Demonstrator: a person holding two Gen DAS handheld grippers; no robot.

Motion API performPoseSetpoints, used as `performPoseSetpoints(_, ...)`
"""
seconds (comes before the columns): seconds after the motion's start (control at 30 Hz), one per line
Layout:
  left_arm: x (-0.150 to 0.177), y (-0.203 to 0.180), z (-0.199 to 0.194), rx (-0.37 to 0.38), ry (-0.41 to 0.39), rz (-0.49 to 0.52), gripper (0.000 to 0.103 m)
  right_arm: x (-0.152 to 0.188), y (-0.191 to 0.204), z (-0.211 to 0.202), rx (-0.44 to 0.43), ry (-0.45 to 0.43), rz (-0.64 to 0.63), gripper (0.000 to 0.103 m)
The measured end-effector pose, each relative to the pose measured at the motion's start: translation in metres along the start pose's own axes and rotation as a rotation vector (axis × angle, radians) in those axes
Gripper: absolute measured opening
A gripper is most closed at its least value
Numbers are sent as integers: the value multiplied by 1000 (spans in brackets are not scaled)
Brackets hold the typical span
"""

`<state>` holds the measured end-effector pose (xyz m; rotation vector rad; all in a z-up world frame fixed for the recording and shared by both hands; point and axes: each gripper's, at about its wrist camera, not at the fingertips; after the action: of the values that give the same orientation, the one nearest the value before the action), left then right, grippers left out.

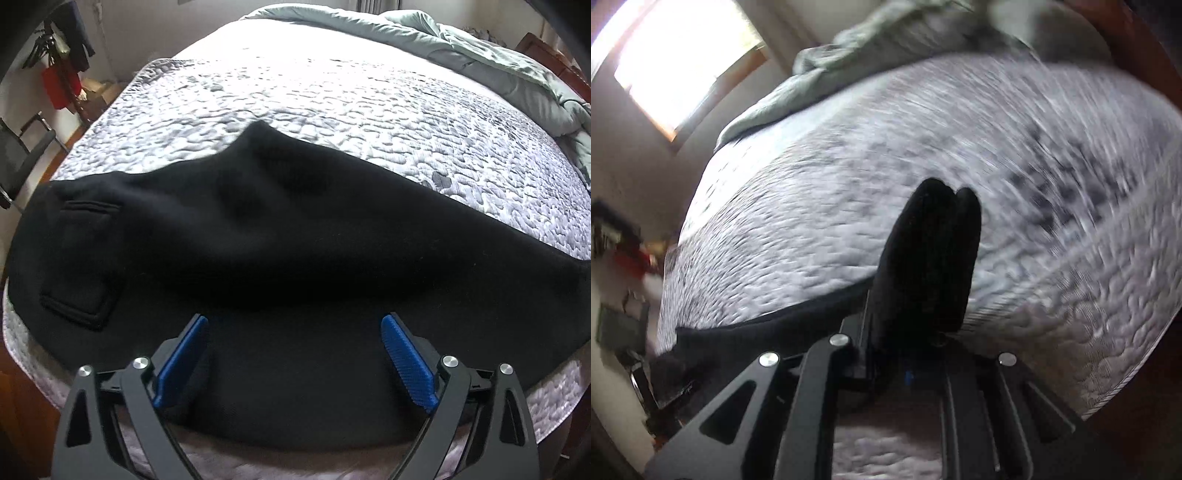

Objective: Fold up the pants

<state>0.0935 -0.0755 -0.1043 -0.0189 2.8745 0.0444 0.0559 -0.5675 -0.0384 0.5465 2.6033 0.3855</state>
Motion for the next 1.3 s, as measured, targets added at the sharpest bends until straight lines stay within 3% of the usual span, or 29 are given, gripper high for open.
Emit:
performPoseSetpoints(0.23,9,22,-16,14,-19,-19,95,23,125,-8,2,16,-261,11)
performPoseSetpoints(0.43,14,47,-23,37,-39,-70,95,58,225,32,26,101,-447,11)
performPoseSetpoints(0.57,18,67,-24,49,-52,-121,95,77,266,56,60,133,-537,11)
performPoseSetpoints(0.8,21,97,-27,46,-75,-176,95,118,339,97,27,205,-682,11)
performPoseSetpoints(0.9,23,106,-26,57,-72,-196,95,138,357,123,75,256,-737,12)
performPoseSetpoints(1.03,23,108,-25,75,-60,-200,95,157,350,159,88,394,-750,43)
performPoseSetpoints(1.07,23,108,-26,85,-57,-200,95,158,348,158,69,399,-748,45)
performPoseSetpoints(1.2,20,100,-26,149,-35,-203,95,142,320,127,-137,429,-636,55)
performPoseSetpoints(1.23,20,97,-27,164,-31,-201,95,130,304,111,-195,405,-576,60)
performPoseSetpoints(1.3,17,86,-31,201,-31,-191,95,113,277,92,-224,353,-494,63)
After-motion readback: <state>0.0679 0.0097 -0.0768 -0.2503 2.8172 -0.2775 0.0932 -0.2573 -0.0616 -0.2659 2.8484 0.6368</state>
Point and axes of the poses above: each gripper's, at about its wrist camera, not at the fingertips, and z roughly the way its jaws point, y to its left, x to its underside, and after that the axes turned 9 degrees about y, right-handed
